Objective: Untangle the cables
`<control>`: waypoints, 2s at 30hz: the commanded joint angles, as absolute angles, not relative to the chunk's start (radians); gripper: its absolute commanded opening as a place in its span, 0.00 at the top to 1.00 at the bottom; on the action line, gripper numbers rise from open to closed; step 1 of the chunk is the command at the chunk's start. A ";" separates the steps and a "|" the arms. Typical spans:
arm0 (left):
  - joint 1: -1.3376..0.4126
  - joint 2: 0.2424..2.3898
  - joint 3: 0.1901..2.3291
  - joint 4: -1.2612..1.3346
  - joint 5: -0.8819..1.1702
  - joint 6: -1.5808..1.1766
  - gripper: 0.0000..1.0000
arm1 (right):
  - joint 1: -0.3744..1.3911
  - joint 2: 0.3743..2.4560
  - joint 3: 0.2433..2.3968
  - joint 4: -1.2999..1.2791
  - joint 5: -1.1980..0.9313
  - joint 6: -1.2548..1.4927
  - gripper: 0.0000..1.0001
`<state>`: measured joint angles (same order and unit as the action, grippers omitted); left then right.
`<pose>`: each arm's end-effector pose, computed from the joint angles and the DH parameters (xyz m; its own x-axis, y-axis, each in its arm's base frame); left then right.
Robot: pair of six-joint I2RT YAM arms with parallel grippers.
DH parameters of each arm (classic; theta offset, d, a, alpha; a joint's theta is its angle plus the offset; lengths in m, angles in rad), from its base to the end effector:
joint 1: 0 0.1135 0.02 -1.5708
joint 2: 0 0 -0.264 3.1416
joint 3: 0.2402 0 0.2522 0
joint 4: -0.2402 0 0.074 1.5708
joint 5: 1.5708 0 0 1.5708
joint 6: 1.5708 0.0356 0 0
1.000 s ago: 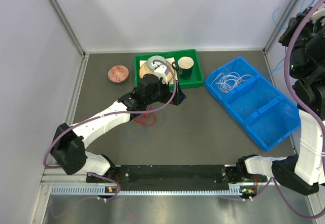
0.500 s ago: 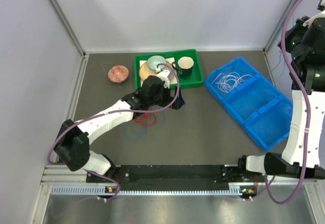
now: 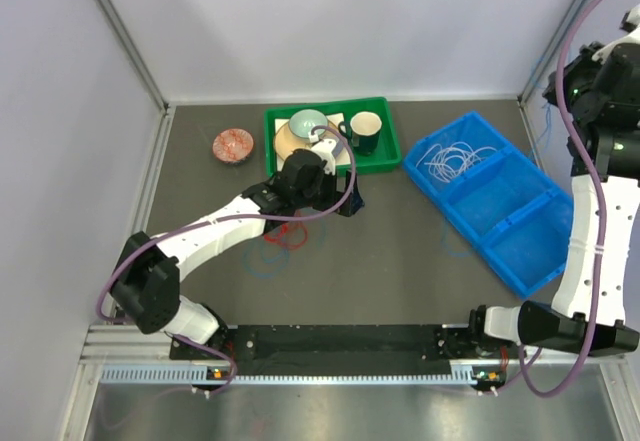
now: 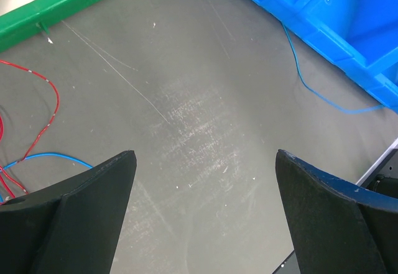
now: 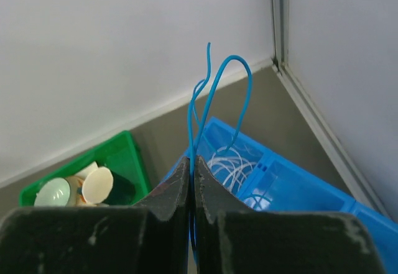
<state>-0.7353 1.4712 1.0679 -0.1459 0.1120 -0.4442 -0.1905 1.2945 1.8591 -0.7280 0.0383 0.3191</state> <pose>0.2464 -0.2283 0.2781 -0.6664 0.0270 -0.7451 0.4994 0.7582 -0.4192 0.2265 -0.0451 0.5314 -0.0807 0.3348 -0.9388 0.2650 0.9152 0.3036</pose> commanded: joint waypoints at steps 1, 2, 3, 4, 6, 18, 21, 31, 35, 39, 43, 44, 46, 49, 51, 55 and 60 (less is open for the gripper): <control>-0.735 1.477 1.095 -0.138 0.112 -0.434 0.01 | -0.201 1.240 1.732 -0.650 0.029 0.359 1.00; -0.735 1.476 1.092 -0.138 0.112 -0.434 0.01 | -0.201 1.223 1.689 -0.644 0.028 0.364 1.00; -0.733 1.473 1.089 -0.141 0.112 -0.436 0.01 | -0.201 1.213 1.674 -0.637 0.031 0.368 1.00; -0.735 1.471 1.089 -0.138 0.112 -0.434 0.01 | -0.201 1.207 1.660 -0.632 0.029 0.377 1.00; -0.735 1.471 1.089 -0.141 0.112 -0.433 0.01 | -0.201 1.187 1.629 -0.621 0.028 0.383 1.00; -0.733 1.465 1.078 -0.140 0.114 -0.423 0.02 | -0.206 1.158 1.641 -0.630 0.084 0.370 1.00; -0.735 1.459 1.074 -0.138 0.112 -0.422 0.02 | -0.221 1.146 1.654 -0.638 0.080 0.371 1.00; -0.735 1.450 1.069 -0.141 0.115 -0.423 0.02 | -0.238 1.149 1.674 -0.653 0.066 0.367 1.00; -0.733 1.445 1.063 -0.137 0.115 -0.428 0.02 | -0.238 1.175 1.640 -0.646 0.048 0.376 1.00; -0.733 1.447 1.060 -0.133 0.118 -0.431 0.02 | -0.238 1.216 1.603 -0.623 0.048 0.379 1.00; -0.735 1.454 1.060 -0.133 0.123 -0.436 0.02 | -0.238 1.253 1.521 -0.592 0.058 0.403 1.00; -0.733 1.454 1.060 -0.133 0.123 -0.434 0.02 | -0.238 1.259 1.499 -0.569 0.061 0.410 1.00; -0.733 1.454 1.057 -0.137 0.121 -0.434 0.02 | -0.238 1.281 1.436 -0.546 0.069 0.429 1.00; -0.733 1.454 1.055 -0.140 0.115 -0.428 0.02 | -0.238 1.310 1.358 -0.500 0.071 0.455 1.00; -0.733 1.457 1.057 -0.143 0.114 -0.428 0.02 | -0.238 1.348 1.330 -0.480 0.072 0.472 1.00; -0.733 1.460 1.057 -0.143 0.117 -0.428 0.02 | -0.238 1.402 1.258 -0.448 0.074 0.498 1.00; -0.733 1.471 1.061 -0.146 0.117 -0.425 0.02 | -0.238 1.428 1.187 -0.414 0.080 0.512 1.00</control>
<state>-0.7349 1.4780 1.0676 -0.1535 0.1150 -0.4385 -0.2256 1.4338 1.2144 -0.4961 0.0608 0.4835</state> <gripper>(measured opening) 0.985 0.008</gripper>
